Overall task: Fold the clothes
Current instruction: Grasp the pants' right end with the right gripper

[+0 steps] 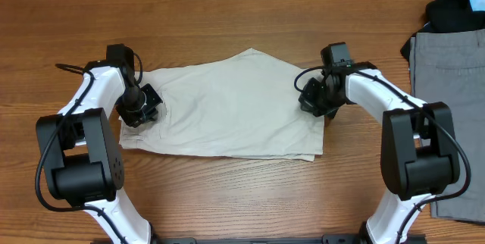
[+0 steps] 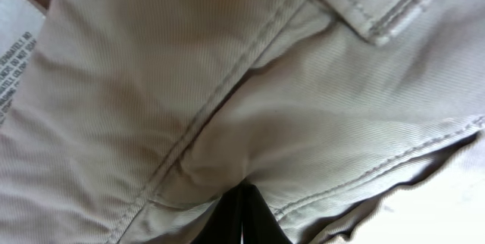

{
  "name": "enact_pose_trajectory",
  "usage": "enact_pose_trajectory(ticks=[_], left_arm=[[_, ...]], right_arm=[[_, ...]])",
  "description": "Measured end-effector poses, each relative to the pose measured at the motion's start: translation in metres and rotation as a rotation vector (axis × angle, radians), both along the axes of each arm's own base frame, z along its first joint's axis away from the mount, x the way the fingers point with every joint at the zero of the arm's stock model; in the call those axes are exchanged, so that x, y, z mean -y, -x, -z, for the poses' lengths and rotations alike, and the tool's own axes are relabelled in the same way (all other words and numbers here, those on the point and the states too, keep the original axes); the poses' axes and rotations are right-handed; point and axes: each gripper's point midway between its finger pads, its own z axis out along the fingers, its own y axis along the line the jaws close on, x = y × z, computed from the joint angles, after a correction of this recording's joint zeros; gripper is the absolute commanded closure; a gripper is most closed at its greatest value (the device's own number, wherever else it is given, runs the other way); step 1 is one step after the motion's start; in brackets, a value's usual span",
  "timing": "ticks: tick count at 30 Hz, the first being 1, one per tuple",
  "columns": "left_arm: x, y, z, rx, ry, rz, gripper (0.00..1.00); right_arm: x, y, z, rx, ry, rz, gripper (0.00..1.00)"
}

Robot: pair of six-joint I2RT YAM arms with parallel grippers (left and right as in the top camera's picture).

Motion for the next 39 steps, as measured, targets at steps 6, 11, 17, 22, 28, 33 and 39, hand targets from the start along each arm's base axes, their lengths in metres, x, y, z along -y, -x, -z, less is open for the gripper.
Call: enact_pose_trajectory(ticks=[6, 11, 17, 22, 28, 33, 39], left_arm=[[0.000, -0.002, 0.000, 0.010, -0.002, -0.039, 0.94], [0.000, -0.002, 0.000, 0.008, -0.001, -0.068, 0.94], [0.000, -0.004, 0.000, 0.015, -0.001, -0.109, 0.96], [-0.002, -0.004, 0.000, 0.015, 0.008, -0.153, 0.95], [-0.004, -0.004, 0.000, 0.015, 0.055, -0.209, 0.96], [-0.003, -0.004, 0.000, 0.014, 0.078, -0.232, 0.96], [-0.005, -0.004, 0.000, 0.005, 0.096, -0.292, 0.96]], right_arm=[[0.002, -0.013, -0.001, 0.027, 0.016, 0.016, 0.96], [0.010, -0.026, -0.002, 0.056, 0.049, 0.036, 0.96], [0.022, -0.036, -0.003, 0.066, 0.064, 0.057, 0.96], [0.032, -0.045, -0.006, 0.075, 0.083, 0.065, 0.96], [0.057, -0.051, -0.008, 0.075, 0.144, 0.091, 0.96], [0.065, -0.057, -0.009, 0.088, 0.181, 0.098, 0.96], [0.070, -0.059, -0.015, 0.082, 0.214, 0.078, 0.96]])
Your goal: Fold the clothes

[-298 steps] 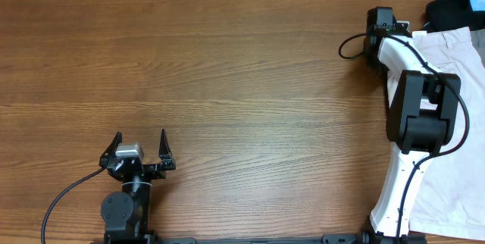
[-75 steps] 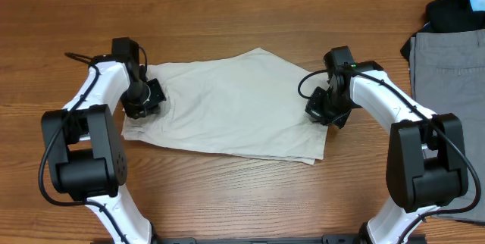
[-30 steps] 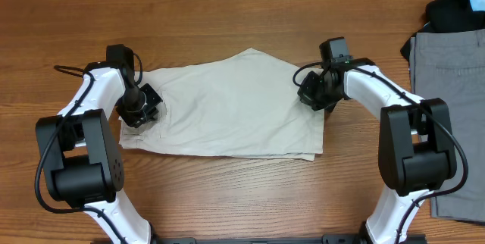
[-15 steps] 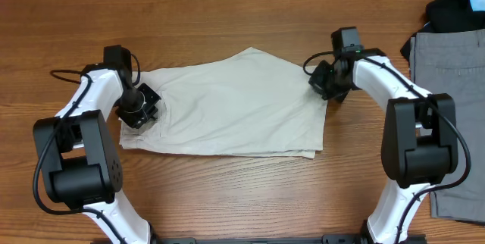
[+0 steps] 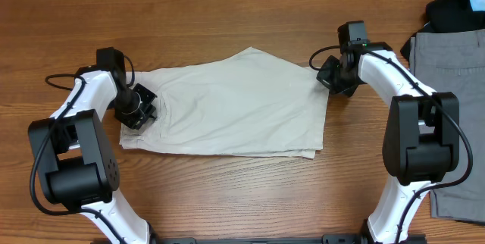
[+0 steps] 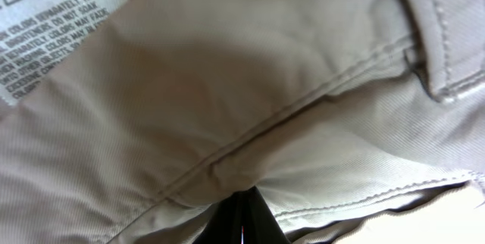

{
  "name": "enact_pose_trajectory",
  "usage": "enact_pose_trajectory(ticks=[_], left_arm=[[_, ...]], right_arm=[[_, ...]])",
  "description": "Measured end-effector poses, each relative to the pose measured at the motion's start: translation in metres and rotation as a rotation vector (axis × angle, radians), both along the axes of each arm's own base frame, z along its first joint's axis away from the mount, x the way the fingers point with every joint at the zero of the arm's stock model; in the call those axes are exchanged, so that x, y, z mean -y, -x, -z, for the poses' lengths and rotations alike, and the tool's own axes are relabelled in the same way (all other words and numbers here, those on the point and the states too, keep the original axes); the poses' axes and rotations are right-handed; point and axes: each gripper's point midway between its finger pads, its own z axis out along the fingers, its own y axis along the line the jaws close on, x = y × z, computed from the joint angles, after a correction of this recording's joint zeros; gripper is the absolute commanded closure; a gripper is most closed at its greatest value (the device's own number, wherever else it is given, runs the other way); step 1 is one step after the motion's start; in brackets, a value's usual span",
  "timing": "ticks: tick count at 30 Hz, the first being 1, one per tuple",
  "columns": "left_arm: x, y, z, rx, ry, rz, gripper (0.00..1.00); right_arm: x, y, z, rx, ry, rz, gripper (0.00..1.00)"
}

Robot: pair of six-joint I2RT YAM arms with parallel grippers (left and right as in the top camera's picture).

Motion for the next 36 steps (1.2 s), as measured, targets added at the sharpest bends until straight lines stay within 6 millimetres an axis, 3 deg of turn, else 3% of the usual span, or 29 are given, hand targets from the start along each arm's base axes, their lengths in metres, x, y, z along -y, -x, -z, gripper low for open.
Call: enact_pose_trajectory(ticks=[3, 7, 12, 18, 23, 27, 30, 36], left_arm=[[-0.004, 0.000, 0.000, 0.000, 0.032, -0.034, 0.96], [-0.024, 0.003, 0.000, 0.003, 0.050, -0.100, 0.96], [-0.040, 0.007, 0.000, 0.001, 0.052, -0.149, 0.94], [-0.041, 0.007, 0.000, 0.002, 0.052, -0.146, 0.90], [-0.040, 0.008, 0.000, -0.003, 0.053, -0.142, 0.96], [-0.040, 0.009, 0.000, -0.006, 0.054, -0.139, 0.92], [-0.040, 0.010, 0.000, -0.009, 0.052, -0.135, 0.92], [-0.041, 0.011, 0.000, -0.011, 0.048, -0.128, 0.93]], right_arm=[[0.003, 0.002, -0.009, -0.029, 0.014, -0.011, 0.96], [0.004, -0.006, -0.032, -0.022, 0.019, -0.036, 0.96], [-0.007, -0.001, -0.046, -0.049, -0.027, -0.084, 0.96], [-0.043, 0.028, -0.043, -0.140, -0.088, -0.195, 0.96], [-0.091, 0.057, -0.038, -0.202, -0.094, -0.334, 0.96], [-0.120, 0.078, -0.031, -0.235, -0.071, -0.402, 0.96], [-0.127, 0.096, -0.017, -0.276, -0.035, -0.399, 0.96], [-0.121, 0.120, 0.008, -0.339, -0.015, -0.373, 0.96]])
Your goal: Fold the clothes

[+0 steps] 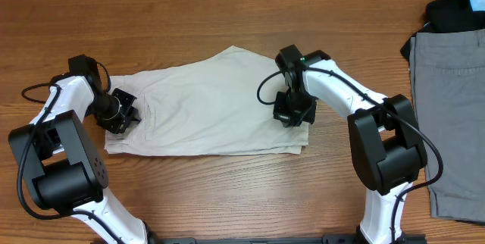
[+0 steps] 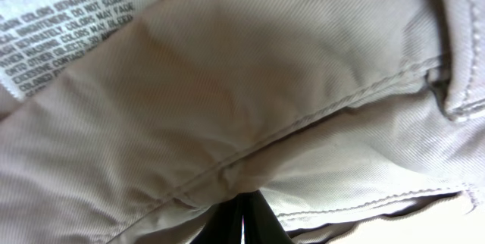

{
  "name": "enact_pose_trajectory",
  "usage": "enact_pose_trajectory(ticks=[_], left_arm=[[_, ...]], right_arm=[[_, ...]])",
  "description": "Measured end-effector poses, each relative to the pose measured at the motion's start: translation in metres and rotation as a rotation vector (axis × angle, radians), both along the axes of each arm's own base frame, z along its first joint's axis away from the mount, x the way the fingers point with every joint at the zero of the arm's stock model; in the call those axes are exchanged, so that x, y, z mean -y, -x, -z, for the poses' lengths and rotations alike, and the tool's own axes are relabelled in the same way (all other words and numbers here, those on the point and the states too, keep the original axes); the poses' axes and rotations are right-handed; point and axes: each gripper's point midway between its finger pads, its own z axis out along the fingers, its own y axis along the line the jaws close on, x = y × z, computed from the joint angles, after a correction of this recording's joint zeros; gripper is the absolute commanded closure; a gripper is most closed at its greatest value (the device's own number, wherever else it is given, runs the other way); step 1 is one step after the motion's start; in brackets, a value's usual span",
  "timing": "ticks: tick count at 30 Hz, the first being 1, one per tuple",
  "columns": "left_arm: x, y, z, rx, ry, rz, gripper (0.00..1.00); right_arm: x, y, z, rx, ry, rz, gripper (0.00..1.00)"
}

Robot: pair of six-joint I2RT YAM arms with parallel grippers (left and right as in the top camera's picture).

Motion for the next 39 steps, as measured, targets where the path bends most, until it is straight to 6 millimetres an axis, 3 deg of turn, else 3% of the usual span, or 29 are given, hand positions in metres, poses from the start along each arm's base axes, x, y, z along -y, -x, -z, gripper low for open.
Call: enact_pose_trajectory(ticks=[14, 26, 31, 39], left_arm=[[-0.001, 0.006, 0.000, -0.020, 0.002, 0.018, 0.90], [0.000, 0.005, 0.000, 0.007, 0.004, 0.097, 0.82], [0.001, 0.006, 0.000, 0.021, 0.002, 0.146, 0.96], [-0.002, 0.012, -0.005, -0.072, -0.016, 0.217, 0.96]], right_arm=[[0.009, 0.000, 0.005, 0.001, -0.011, 0.078, 0.96], [0.065, -0.010, 0.003, -0.059, -0.024, 0.275, 0.96], [0.079, -0.010, 0.005, -0.057, 0.027, 0.306, 0.96], [0.094, -0.015, -0.001, -0.013, 0.095, 0.317, 0.96]])
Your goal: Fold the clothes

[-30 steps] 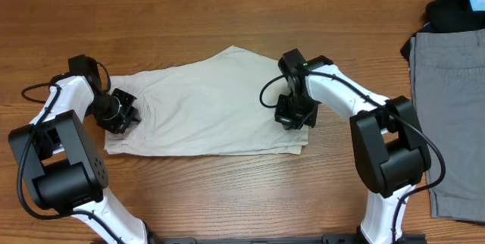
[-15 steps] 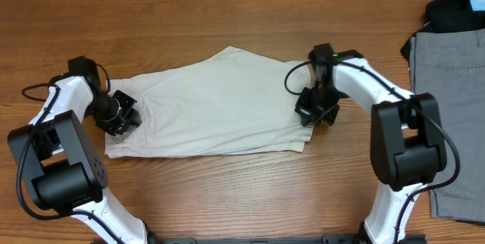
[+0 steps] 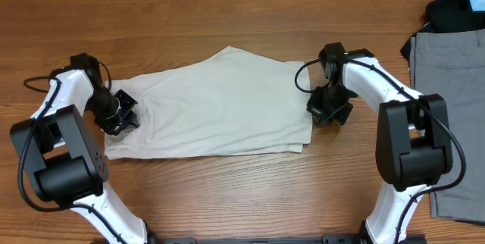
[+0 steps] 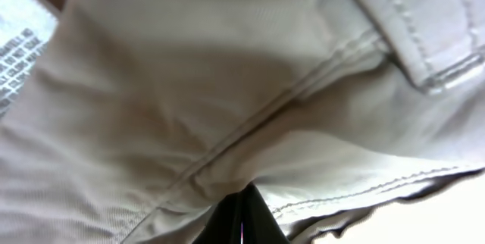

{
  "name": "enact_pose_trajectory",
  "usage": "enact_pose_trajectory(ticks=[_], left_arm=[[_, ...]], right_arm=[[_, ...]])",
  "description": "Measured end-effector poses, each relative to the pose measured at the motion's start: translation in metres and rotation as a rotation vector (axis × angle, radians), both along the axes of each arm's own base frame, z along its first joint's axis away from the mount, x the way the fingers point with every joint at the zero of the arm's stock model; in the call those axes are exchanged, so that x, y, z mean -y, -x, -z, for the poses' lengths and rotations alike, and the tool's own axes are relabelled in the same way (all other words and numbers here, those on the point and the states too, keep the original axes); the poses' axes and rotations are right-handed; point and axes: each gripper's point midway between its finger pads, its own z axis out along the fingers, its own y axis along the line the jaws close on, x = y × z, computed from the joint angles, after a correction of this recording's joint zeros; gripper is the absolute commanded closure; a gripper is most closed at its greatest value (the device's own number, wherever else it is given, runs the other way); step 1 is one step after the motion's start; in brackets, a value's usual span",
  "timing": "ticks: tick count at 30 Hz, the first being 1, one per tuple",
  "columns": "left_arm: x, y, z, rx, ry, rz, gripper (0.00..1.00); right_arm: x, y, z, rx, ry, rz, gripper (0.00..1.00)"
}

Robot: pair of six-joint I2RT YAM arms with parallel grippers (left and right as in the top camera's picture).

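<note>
Beige shorts (image 3: 216, 104) lie flat across the middle of the table, waistband to the left and leg hems to the right. My left gripper (image 3: 117, 115) is at the waistband end, shut on the fabric. In the left wrist view its dark fingertips (image 4: 244, 198) pinch a seamed fold, with a belt loop (image 4: 424, 43) and a care label (image 4: 19, 54) around them. My right gripper (image 3: 330, 111) rests just off the shorts' right edge, beside the hems. No view shows how its fingers stand.
A grey garment (image 3: 447, 115) lies along the table's right side. A black garment (image 3: 455, 10) and something light blue sit in the far right corner. Bare wood (image 3: 227, 191) runs in front of the shorts.
My right gripper was on the shorts near the right hems; now it is just past their right edge. My left gripper stays shut on the waistband in nearly the same place.
The shorts first lay further right, my left gripper shut on the waistband and my right at the right edge. Then my right gripper was off the far right corner. Later the shorts lay further left with my right gripper on them; now it is beside them.
</note>
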Motion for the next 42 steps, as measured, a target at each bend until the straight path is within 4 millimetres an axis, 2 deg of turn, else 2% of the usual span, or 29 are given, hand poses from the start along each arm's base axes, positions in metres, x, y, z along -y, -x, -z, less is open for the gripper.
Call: enact_pose_trajectory(ticks=[3, 4, 6, 7, 9, 10, 11, 12, 14, 15, 16, 21, 25, 28, 31, 33, 42], left_arm=[[-0.004, 0.001, -0.008, -0.042, -0.019, 0.015, 0.96], [-0.006, -0.001, -0.012, -0.047, -0.028, 0.020, 0.96], [-0.008, -0.009, -0.021, -0.030, -0.048, 0.039, 0.95], [-0.009, -0.013, -0.025, -0.021, -0.057, 0.048, 0.90], [-0.011, -0.021, -0.032, 0.006, -0.073, 0.069, 0.76], [-0.010, -0.024, -0.034, 0.013, -0.077, 0.081, 0.66], [-0.009, -0.025, -0.035, 0.017, -0.082, 0.097, 0.52], [-0.008, -0.025, -0.035, 0.017, -0.082, 0.101, 0.41], [-0.007, -0.024, -0.035, 0.009, -0.088, 0.110, 0.27], [-0.007, -0.024, -0.035, 0.007, -0.092, 0.111, 0.12], [-0.008, -0.023, -0.035, 0.001, -0.101, 0.118, 0.00], [-0.015, -0.019, -0.035, -0.017, -0.129, 0.110, 0.00], [-0.017, -0.018, -0.034, -0.022, -0.141, 0.111, 0.00], [-0.019, -0.018, -0.034, -0.025, -0.150, 0.112, 0.00], [-0.023, -0.016, -0.034, -0.030, -0.160, 0.108, 0.00], [-0.024, -0.016, -0.034, -0.031, -0.166, 0.109, 0.00], [-0.025, -0.016, -0.034, -0.032, -0.175, 0.109, 0.00]], right_arm=[[0.003, -0.010, -0.022, 0.075, 0.004, -0.008, 0.96], [0.002, -0.016, -0.032, 0.109, -0.002, -0.018, 0.92], [-0.004, -0.036, -0.058, 0.214, -0.031, -0.045, 0.77], [-0.007, -0.048, -0.070, 0.269, -0.051, -0.063, 0.69], [-0.017, -0.069, -0.092, 0.377, -0.098, -0.101, 0.63], [-0.020, -0.075, -0.099, 0.413, -0.116, -0.121, 0.63], [-0.025, -0.082, -0.104, 0.448, -0.140, -0.141, 0.65], [-0.030, -0.087, -0.107, 0.478, -0.164, -0.158, 0.72], [-0.037, -0.093, -0.109, 0.508, -0.191, -0.186, 0.81], [-0.040, -0.096, -0.109, 0.520, -0.201, -0.196, 0.84], [-0.044, -0.100, -0.108, 0.533, -0.212, -0.209, 0.87], [-0.075, -0.109, -0.091, 0.551, -0.252, -0.275, 0.94], [-0.102, -0.105, -0.055, 0.496, -0.263, -0.334, 0.96], [-0.111, -0.100, -0.029, 0.447, -0.255, -0.353, 0.96], [-0.105, -0.099, -0.009, 0.410, -0.218, -0.341, 0.96], [-0.098, -0.101, -0.004, 0.404, -0.195, -0.329, 0.96], [-0.078, -0.109, 0.004, 0.398, -0.137, -0.267, 0.96]])
